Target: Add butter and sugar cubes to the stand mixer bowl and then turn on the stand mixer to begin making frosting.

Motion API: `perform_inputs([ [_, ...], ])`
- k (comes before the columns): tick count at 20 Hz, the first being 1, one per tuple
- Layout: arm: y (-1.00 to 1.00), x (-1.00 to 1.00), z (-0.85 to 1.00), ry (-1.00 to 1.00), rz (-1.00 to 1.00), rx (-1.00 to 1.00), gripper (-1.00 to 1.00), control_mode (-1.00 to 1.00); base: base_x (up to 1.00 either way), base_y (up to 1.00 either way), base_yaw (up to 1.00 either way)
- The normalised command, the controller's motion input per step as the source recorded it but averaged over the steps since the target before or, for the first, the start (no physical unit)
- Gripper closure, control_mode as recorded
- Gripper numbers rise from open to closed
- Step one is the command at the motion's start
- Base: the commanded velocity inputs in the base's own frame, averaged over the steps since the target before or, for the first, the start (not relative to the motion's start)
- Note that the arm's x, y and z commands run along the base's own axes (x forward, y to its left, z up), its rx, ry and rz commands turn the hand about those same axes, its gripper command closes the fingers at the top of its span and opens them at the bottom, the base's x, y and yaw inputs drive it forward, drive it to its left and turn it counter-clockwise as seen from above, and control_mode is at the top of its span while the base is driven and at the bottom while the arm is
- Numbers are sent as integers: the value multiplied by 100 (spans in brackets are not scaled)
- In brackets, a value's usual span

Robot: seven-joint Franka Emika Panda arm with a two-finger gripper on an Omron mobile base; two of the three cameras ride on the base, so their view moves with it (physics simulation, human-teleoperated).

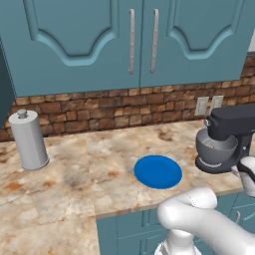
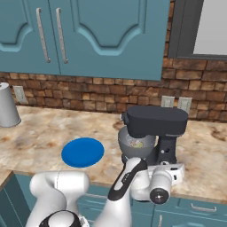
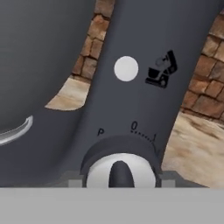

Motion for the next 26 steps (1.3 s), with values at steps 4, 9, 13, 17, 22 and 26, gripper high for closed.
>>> perform_inputs([
  [4, 18, -2, 0, 0, -6, 26, 100, -100, 0, 0, 0],
  [9, 11, -7, 0, 0, -5, 30, 100, -100, 0, 0, 0],
  [13, 3, -3, 0, -1, -4, 35, 100, -100, 0, 0, 0],
  [17, 2, -5, 0, -1, -5, 36, 100, -100, 0, 0, 0],
  [22, 13, -3, 0, 0, -12, 31, 100, -100, 0, 0, 0],
  [26, 22, -4, 0, 0, -18, 28, 100, -100, 0, 0, 0],
])
